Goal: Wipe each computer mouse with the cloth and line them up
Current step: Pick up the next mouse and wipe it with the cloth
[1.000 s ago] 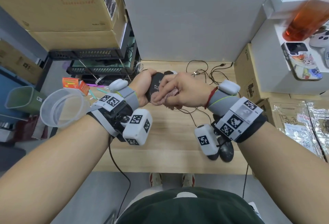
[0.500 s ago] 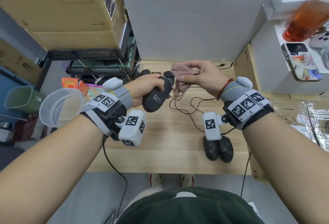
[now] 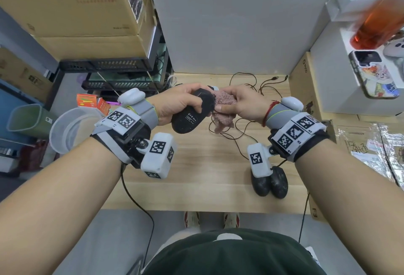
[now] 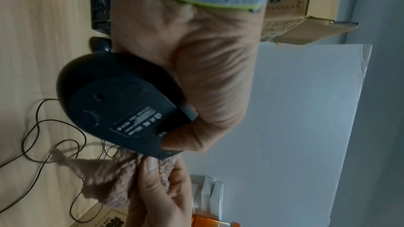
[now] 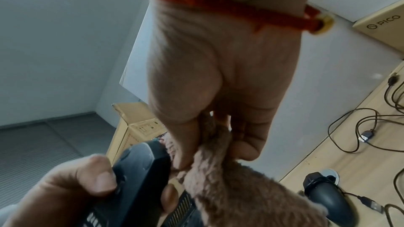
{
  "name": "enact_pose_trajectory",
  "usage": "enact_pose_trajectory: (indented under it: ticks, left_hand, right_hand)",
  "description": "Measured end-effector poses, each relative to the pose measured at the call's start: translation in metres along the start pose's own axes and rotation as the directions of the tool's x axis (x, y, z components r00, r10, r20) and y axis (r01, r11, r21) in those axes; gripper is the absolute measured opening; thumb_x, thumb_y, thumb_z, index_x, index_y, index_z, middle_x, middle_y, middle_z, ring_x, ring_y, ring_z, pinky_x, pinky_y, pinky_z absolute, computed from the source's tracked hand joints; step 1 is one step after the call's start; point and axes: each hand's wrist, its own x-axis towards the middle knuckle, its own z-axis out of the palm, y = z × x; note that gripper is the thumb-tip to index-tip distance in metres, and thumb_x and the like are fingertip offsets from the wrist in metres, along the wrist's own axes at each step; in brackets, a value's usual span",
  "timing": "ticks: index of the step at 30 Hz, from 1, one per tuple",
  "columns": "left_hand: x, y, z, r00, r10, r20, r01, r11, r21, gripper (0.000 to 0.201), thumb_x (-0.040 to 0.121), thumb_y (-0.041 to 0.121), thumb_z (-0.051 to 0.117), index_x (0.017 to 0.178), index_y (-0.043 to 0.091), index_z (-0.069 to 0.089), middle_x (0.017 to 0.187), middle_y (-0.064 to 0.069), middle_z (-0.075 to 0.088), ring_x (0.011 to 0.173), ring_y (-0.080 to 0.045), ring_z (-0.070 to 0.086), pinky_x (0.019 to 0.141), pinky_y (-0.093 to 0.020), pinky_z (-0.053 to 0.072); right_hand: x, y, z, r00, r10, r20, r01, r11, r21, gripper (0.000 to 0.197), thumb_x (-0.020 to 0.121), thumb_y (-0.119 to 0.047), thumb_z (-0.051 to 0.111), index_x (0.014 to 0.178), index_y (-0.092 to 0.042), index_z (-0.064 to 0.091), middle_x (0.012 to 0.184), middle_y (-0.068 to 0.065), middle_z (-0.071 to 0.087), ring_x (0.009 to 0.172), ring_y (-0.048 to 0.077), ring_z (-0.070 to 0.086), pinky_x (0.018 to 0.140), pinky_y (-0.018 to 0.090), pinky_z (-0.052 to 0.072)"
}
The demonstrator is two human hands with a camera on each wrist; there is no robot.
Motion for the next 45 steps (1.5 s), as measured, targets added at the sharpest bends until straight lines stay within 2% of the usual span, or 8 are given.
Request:
enact_pose_trajectory:
  ticks: [7,10,14,19,22,32,37,45]
  left_hand:
    - [-0.001,-0.004,-0.005,1.0,-0.016,0.001,0.015,0.989,0.15,0.036,0.087,-0.013,0.049,0.106,0.015,0.061,0.101,-0.021,0.067,0.092,-0.038,0.072,0.065,-0.031,0.058]
    - [0.003,-0.008,-0.005,0.997,0.043,-0.059,-0.019,0.933,0.359,0.013,0.091,0.03,0.069,0.1,0.022,0.064,0.1,-0.018,0.071,0.085,-0.032,0.072,0.077,-0.037,0.06]
    - [0.009,-0.014,0.001,0.988,0.108,-0.11,-0.027,0.823,0.568,0.047,0.072,0.079,0.052,0.086,0.037,0.067,0.095,-0.013,0.072,0.085,-0.032,0.073,0.085,-0.051,0.058]
    - [0.018,-0.017,0.002,0.94,0.29,-0.178,-0.107,0.749,0.653,0.022,0.098,0.039,0.057,0.079,0.031,0.063,0.067,0.013,0.064,0.058,0.001,0.055,0.068,-0.028,0.045]
    - [0.021,-0.018,0.005,0.917,0.362,-0.167,-0.148,0.7,0.699,0.023,0.1,0.034,0.055,0.083,0.024,0.066,0.069,0.01,0.064,0.063,-0.003,0.055,0.067,-0.026,0.041]
    - [0.017,-0.014,-0.031,0.838,0.432,-0.332,-0.088,0.708,0.7,0.025,0.099,0.031,0.056,0.079,0.024,0.068,0.063,0.008,0.057,0.061,-0.011,0.05,0.065,-0.027,0.039]
    - [0.017,-0.029,-0.076,0.772,0.384,-0.506,0.064,0.745,0.664,0.025,0.1,0.03,0.055,0.085,0.016,0.071,0.07,0.001,0.06,0.074,-0.022,0.055,0.068,-0.029,0.036]
    - [0.028,-0.032,-0.027,0.88,0.285,-0.379,0.048,0.741,0.67,0.035,0.1,0.045,0.053,0.087,0.02,0.073,0.063,0.005,0.058,0.066,-0.021,0.059,0.072,-0.031,0.049]
  right_hand:
    - [0.003,0.007,0.004,1.0,0.004,0.002,-0.004,0.995,-0.1,0.014,0.097,0.0,0.049,0.102,-0.012,0.054,0.061,0.012,0.063,0.061,0.035,0.07,0.065,0.048,0.054]
    - [0.004,0.004,0.004,1.0,-0.012,-0.028,0.01,0.995,-0.103,0.008,0.099,-0.008,0.049,0.107,-0.006,0.05,0.056,0.008,0.059,0.052,0.039,0.066,0.053,0.054,0.051]
    - [0.003,-0.004,0.006,0.996,-0.038,-0.083,0.029,0.994,-0.102,0.004,0.1,-0.013,0.054,0.102,-0.011,0.052,0.053,-0.003,0.06,0.055,0.042,0.067,0.047,0.045,0.052]
    - [0.003,-0.011,0.003,0.991,-0.091,-0.095,0.063,0.962,-0.264,0.006,0.093,-0.013,0.064,0.09,-0.015,0.06,0.048,-0.018,0.06,0.045,0.011,0.062,0.049,0.029,0.047]
    - [0.007,-0.011,0.0,0.985,-0.119,-0.128,0.068,0.936,-0.344,0.021,0.09,-0.016,0.067,0.076,-0.027,0.056,0.047,-0.02,0.059,0.043,0.003,0.059,0.054,0.025,0.042]
    - [0.005,0.035,-0.035,0.959,0.043,-0.28,-0.17,0.879,-0.445,0.019,0.085,-0.02,0.064,0.073,-0.01,0.054,0.066,0.007,0.06,0.071,0.033,0.068,0.063,0.034,0.048]
    - [-0.016,0.069,-0.062,0.85,0.19,-0.492,-0.407,0.828,-0.385,0.013,0.085,-0.014,0.063,0.073,-0.012,0.057,0.06,0.007,0.06,0.07,0.026,0.055,0.065,0.031,0.041]
    - [0.002,0.027,-0.037,0.911,0.063,-0.409,-0.158,0.967,-0.201,0.02,0.091,-0.025,0.063,0.074,-0.015,0.058,0.051,0.005,0.066,0.045,0.011,0.063,0.053,0.029,0.042]
